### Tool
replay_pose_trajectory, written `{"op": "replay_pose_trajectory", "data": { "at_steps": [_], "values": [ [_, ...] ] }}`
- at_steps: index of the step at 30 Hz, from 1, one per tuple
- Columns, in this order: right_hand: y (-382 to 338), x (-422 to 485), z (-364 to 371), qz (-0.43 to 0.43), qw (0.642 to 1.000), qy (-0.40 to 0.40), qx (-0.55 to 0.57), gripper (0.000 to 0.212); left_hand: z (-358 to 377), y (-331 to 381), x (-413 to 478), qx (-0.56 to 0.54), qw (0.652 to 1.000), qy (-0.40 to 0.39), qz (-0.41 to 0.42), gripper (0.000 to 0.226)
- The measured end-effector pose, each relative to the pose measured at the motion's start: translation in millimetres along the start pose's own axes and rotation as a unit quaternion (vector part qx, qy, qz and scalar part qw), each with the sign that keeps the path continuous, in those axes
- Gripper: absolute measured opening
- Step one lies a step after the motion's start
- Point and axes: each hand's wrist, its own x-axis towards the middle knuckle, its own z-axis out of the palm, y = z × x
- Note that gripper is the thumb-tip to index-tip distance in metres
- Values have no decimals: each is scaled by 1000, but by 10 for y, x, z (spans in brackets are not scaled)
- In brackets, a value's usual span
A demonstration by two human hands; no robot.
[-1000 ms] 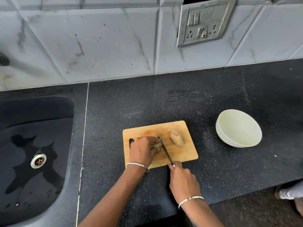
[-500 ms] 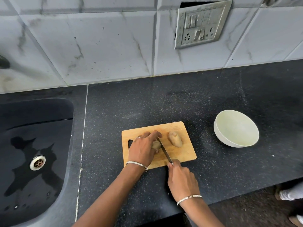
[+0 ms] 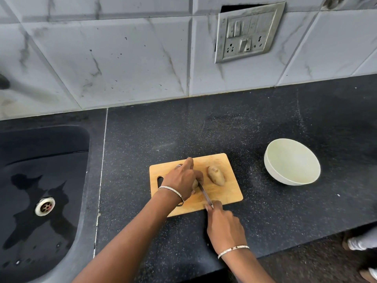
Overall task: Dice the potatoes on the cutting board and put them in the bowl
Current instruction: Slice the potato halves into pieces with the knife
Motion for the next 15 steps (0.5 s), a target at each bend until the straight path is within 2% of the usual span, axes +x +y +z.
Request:
{"op": "replay_pose_trajectory", "data": {
  "at_steps": [10, 15],
  "values": [
    [121, -219, -74, 7, 999, -35, -3, 36, 12, -48, 32, -11, 1000, -5, 7, 35],
    [273, -478, -162, 41, 996, -79, 3, 40, -7, -36, 8, -17, 1000, -2, 16, 33]
  ]
}}
